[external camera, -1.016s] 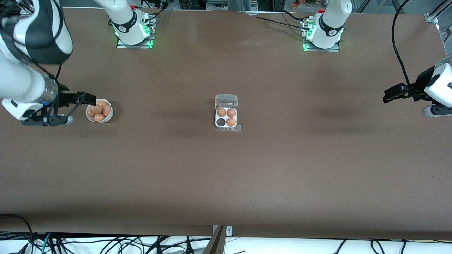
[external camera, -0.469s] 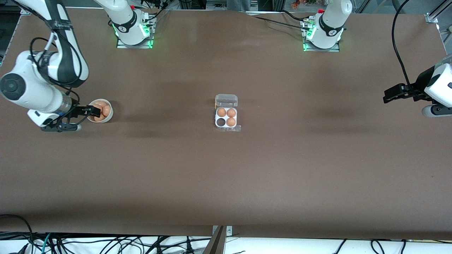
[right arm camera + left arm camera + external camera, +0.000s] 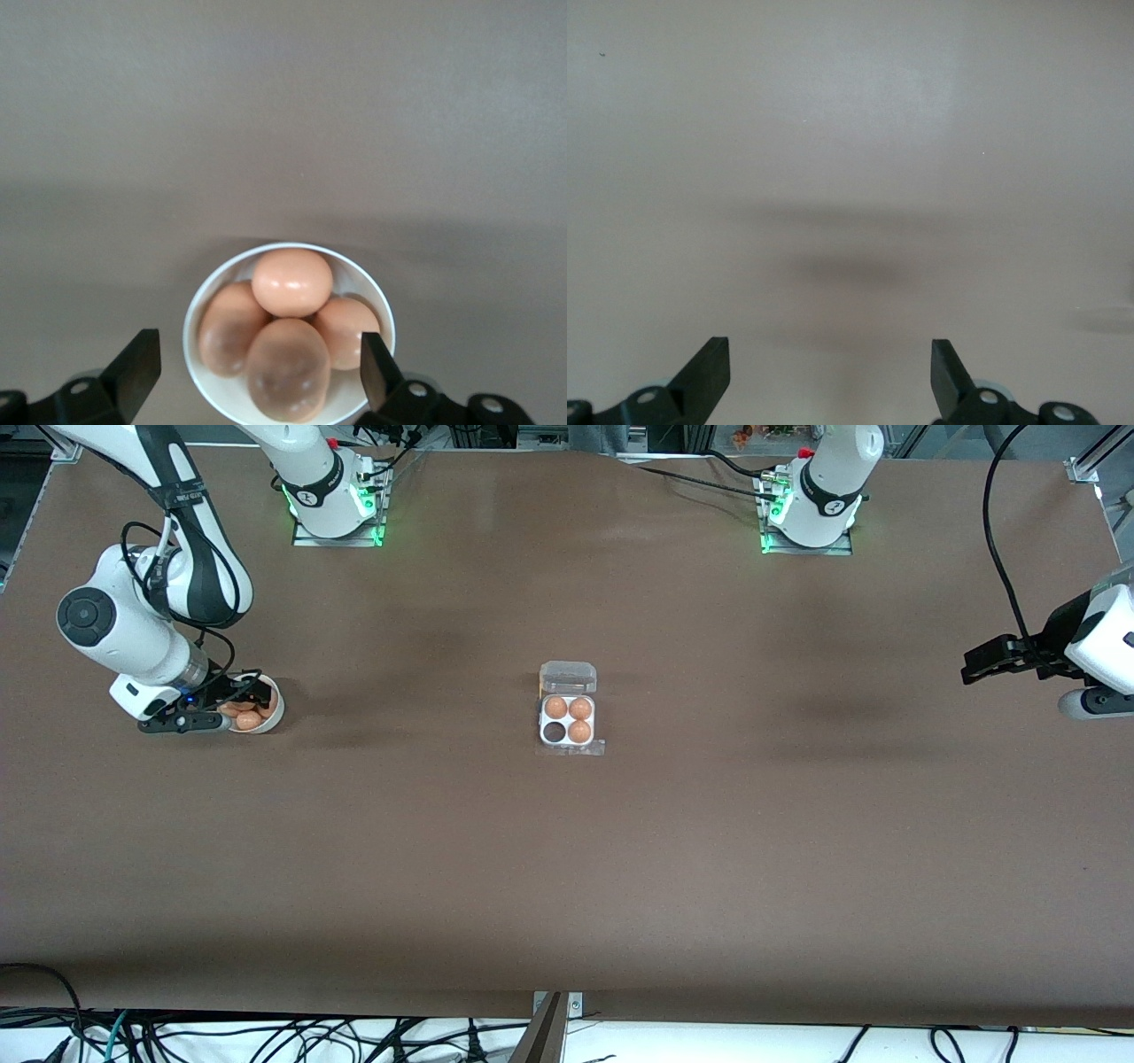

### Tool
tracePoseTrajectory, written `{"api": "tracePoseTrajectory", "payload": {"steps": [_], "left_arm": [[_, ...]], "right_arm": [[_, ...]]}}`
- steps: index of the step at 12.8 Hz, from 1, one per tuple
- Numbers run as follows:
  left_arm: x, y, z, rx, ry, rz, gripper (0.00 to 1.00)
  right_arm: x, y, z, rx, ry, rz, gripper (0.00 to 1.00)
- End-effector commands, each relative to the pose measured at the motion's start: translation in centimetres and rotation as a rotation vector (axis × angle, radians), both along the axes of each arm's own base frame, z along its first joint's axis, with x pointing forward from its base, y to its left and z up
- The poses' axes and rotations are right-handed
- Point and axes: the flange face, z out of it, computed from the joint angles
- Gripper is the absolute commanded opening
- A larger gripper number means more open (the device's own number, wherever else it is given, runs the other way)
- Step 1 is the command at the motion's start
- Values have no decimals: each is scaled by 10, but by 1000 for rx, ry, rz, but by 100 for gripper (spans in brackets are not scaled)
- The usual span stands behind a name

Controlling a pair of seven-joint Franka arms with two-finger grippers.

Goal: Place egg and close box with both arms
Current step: 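Move the right gripper over the white bowl of eggs and lower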

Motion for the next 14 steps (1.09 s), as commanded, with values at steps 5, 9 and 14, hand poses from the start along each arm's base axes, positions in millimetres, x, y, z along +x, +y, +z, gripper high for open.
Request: {"api": "tracePoseTrajectory", "payload": {"steps": [5,9,14], "left_arm": [[2,3,6,18,-6,-17,100],[2,3,6,16,-6,-17,100],[2,3,6,18,-6,-17,100]], "right_arm": [[-16,-8,-8,-2,12,40,99],[-14,-8,-9,-4,10,41,85],[-11,-4,-15,-6,11,30,79]]}}
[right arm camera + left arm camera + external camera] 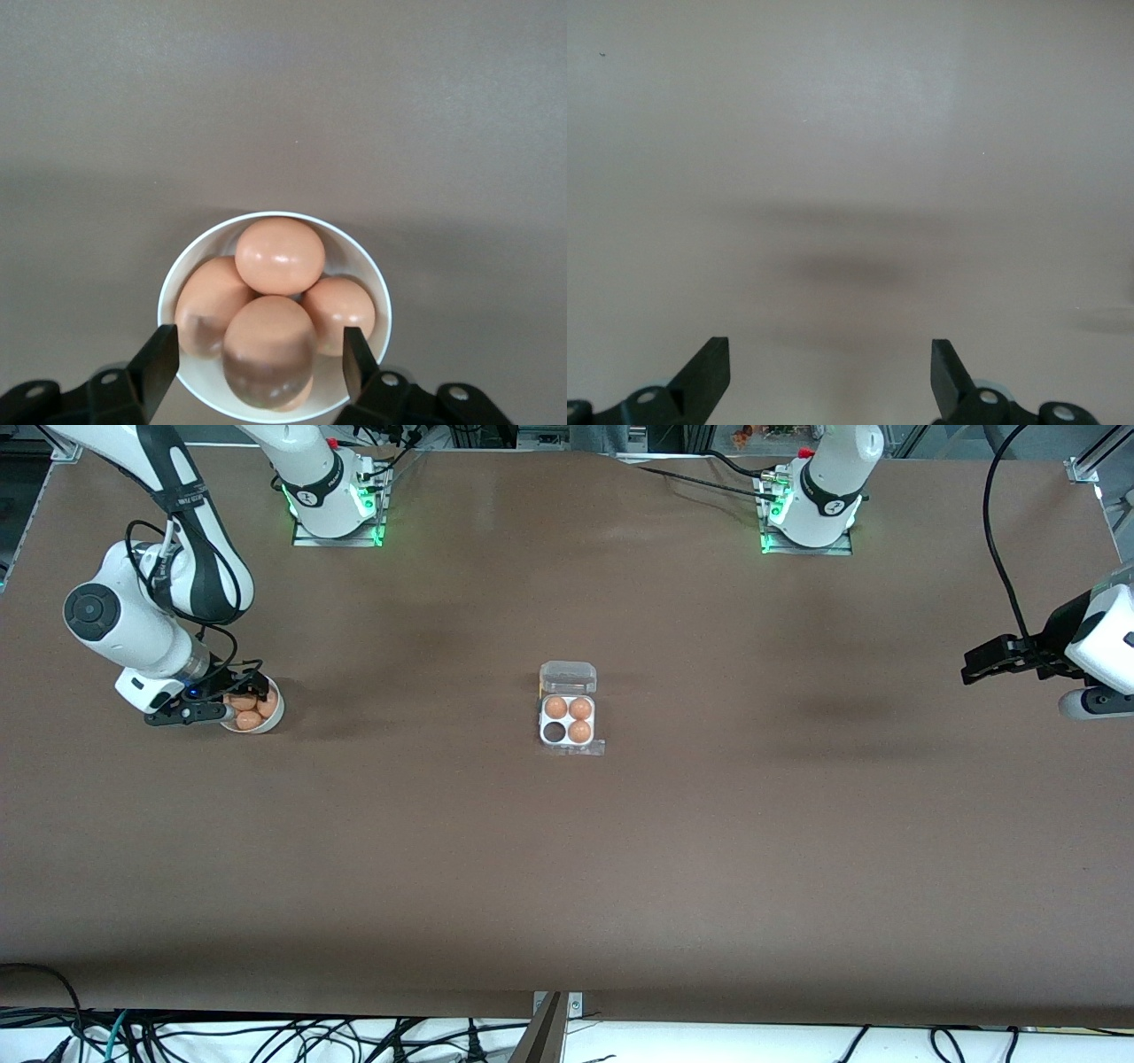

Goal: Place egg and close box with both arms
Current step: 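Close the right gripper on one brown egg and lift it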

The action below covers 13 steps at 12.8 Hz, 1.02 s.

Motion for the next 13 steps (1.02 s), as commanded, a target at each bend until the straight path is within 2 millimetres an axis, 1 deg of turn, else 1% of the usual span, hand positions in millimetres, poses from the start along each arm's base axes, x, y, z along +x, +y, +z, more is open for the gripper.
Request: {"api": "tracePoseTrajectory", "payload": {"steps": [1,3,4,5,6,8,13], "left_arm": [[2,3,6,16,-6,-17,100],[2,3,6,16,-6,-17,100],[2,3,6,16,-6,-17,100],[2,3,6,17,-6,-16,100],[2,3,7,17,-8,-16,100],[2,3,7,17,-8,-14,100],[2,3,6,16,-6,-17,100]], "right_arm": [[1,3,-3,-7,-15,6,76],[3,3,-4,-8,-15,6,75],[2,3,-5,-8,-14,4,72],[4,4,-4,-7,-17,4,71],[5,4,-4,-8,-17,4,66],[5,3,-5,-8,-17,4,61],[4,3,-6,-8,-9,2,52]]}}
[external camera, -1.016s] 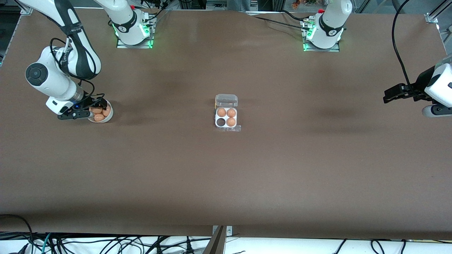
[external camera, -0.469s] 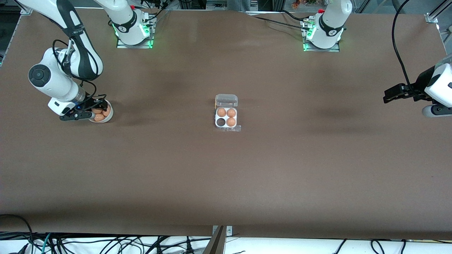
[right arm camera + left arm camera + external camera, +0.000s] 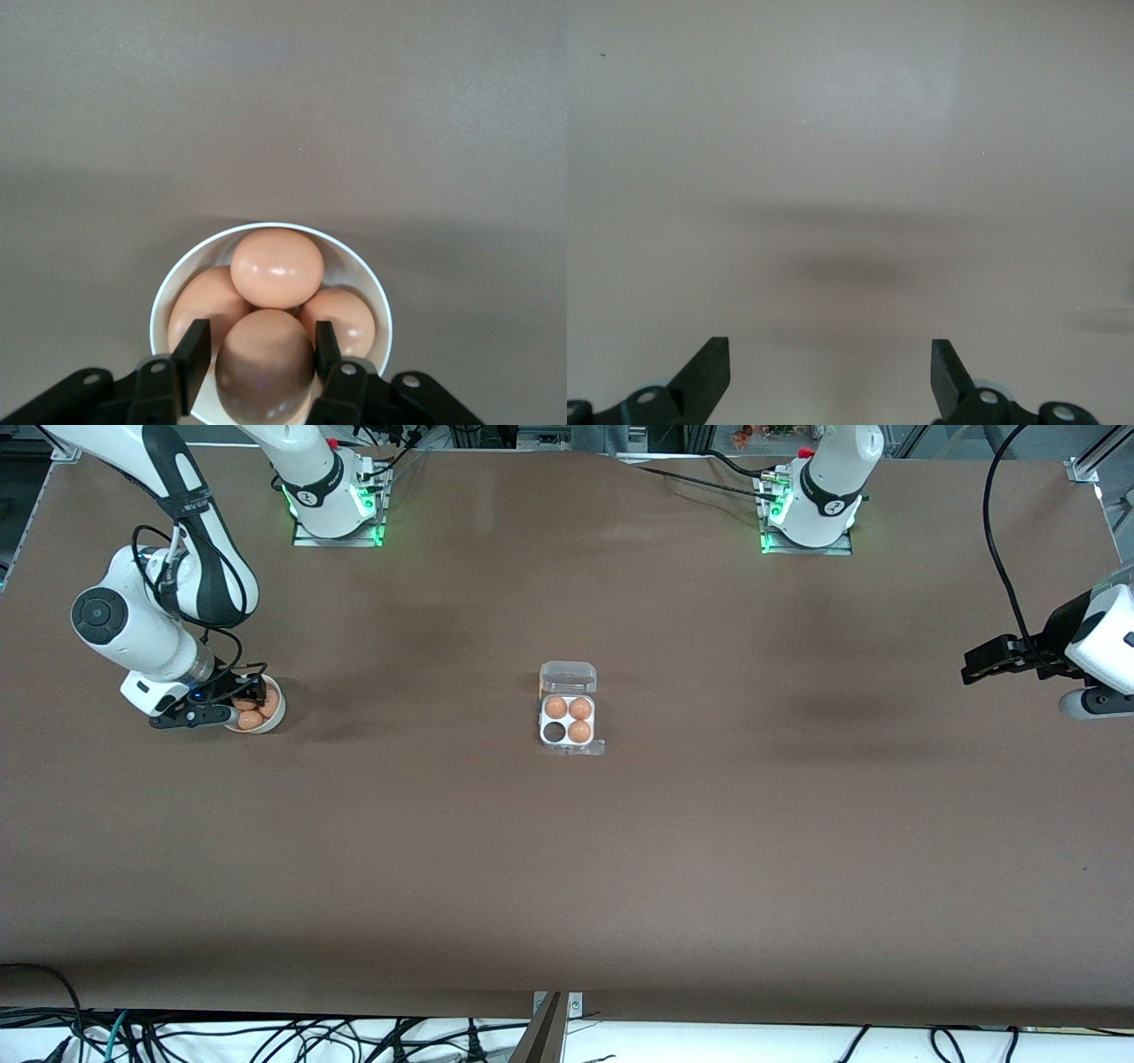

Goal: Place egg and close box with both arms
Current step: 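Close the right gripper on one brown egg and lift it, then carry the egg with the right gripper over the empty carton cup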

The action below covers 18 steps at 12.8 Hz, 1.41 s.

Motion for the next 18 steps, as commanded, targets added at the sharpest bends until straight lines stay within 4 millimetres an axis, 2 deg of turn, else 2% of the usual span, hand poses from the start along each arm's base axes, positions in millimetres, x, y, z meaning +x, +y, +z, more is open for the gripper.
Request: {"api": "tracePoseTrajectory", "payload": {"steps": [1,4,7,8,11,13,15,16,18], "left_arm": [[2,3,6,16,-6,-17,100],[2,3,6,17,-6,-16,100],[2,3,6,17,-5,-16,100],[2,3,7,17,-6,-16,100],[1,2,8,17,-6,-11,100],[1,2,8,17,-8,-16,100],[1,2,8,17,-8,-14,100],[1,2,8,17,-8,-14,100],[1,1,8,17,-8,-14,100]], "right_arm": [[1,0,-2,-4,3,-3,48],[1,0,-2,-4,3,-3,42],[12,0,8,-5,-4,9,35],[17,0,14,-4,11,7,31],[43,5,49,-2,64,9,31],[62,36,79,-5,109,10,30],[75,82,103,-21,114,3,30],[77,107,110,-29,108,-8,30],[80,173,112,-48,86,-45,30]]}}
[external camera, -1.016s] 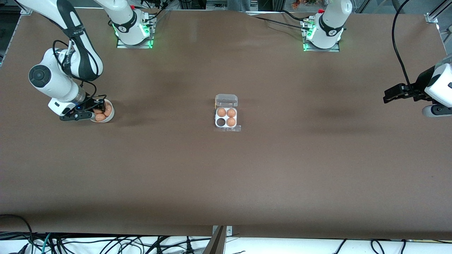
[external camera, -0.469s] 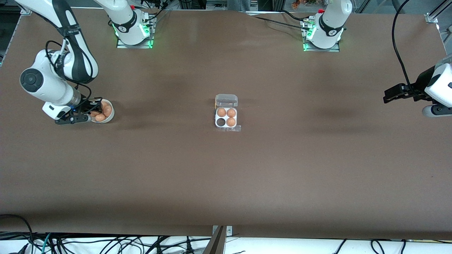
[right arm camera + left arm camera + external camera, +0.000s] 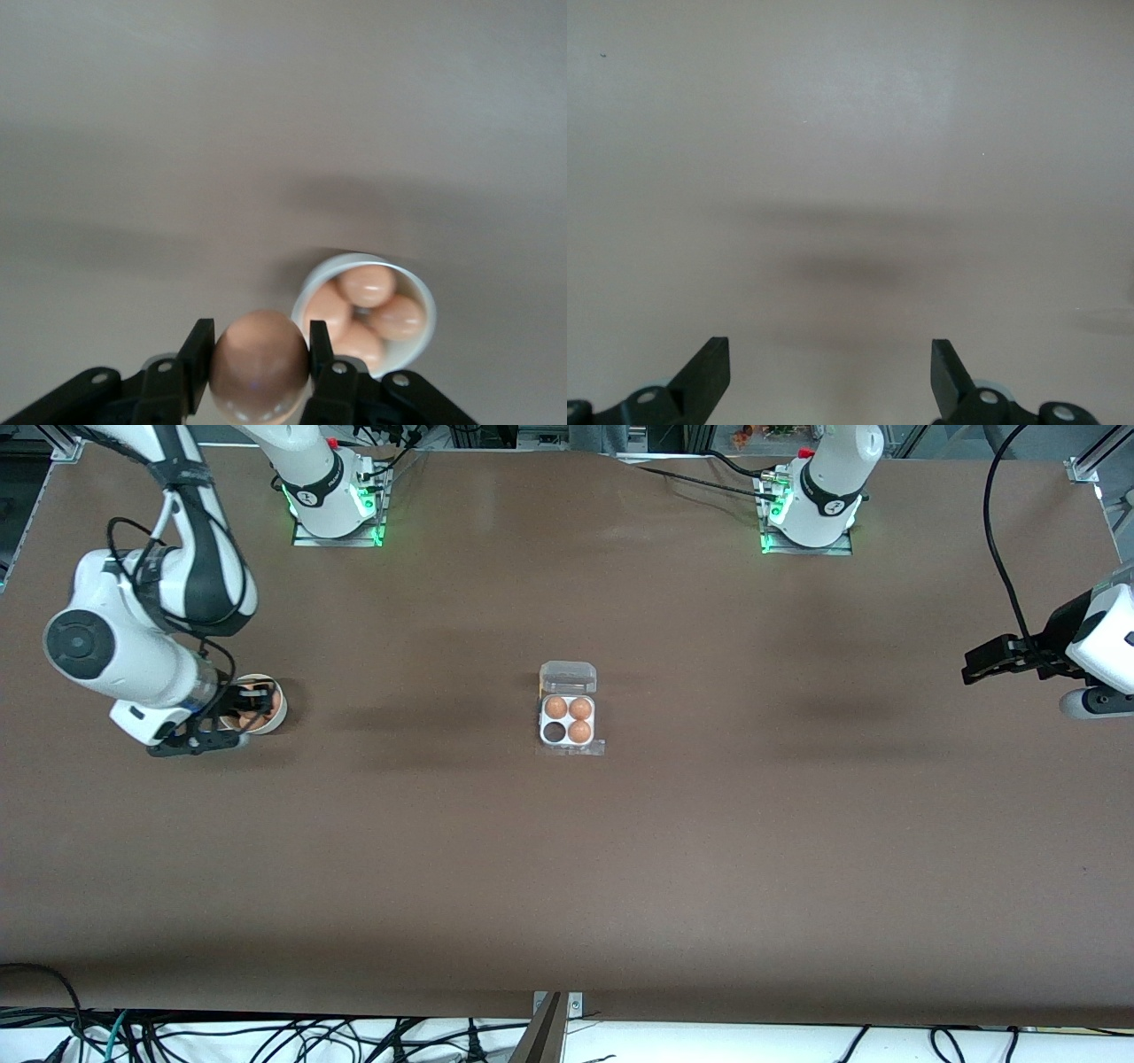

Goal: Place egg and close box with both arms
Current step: 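Carry the egg with the right gripper over the empty carton cup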

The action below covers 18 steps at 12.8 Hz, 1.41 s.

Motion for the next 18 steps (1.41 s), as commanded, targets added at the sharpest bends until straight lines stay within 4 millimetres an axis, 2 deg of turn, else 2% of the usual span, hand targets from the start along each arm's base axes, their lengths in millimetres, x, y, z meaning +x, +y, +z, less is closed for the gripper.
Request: {"api": "tracePoseTrajectory", "payload": {"steps": [1,5,8,11,13,16,18], "left_arm": [[1,2,8,17,-6,-13,100],[1,3,8,17,-6,-16,100],[1,2,8,17,-6,-16,100],[1,2,8,17,-7,-14,100],[1,2,8,17,-7,-16,100],[1,3,8,17,-7,-16,100],[1,3,8,17,-7,-16,100]], "right_arm": [[1,83,4,-27,-16,-57,30],[-6,211,3,-2,-35,-154,28],[-8,300,-19,28,-36,-255,28],[-7,369,-44,56,-50,-301,28],[-11,395,-61,61,-52,-290,28],[-15,415,-67,67,-65,-262,28],[-26,433,-71,103,-39,-258,28]]}}
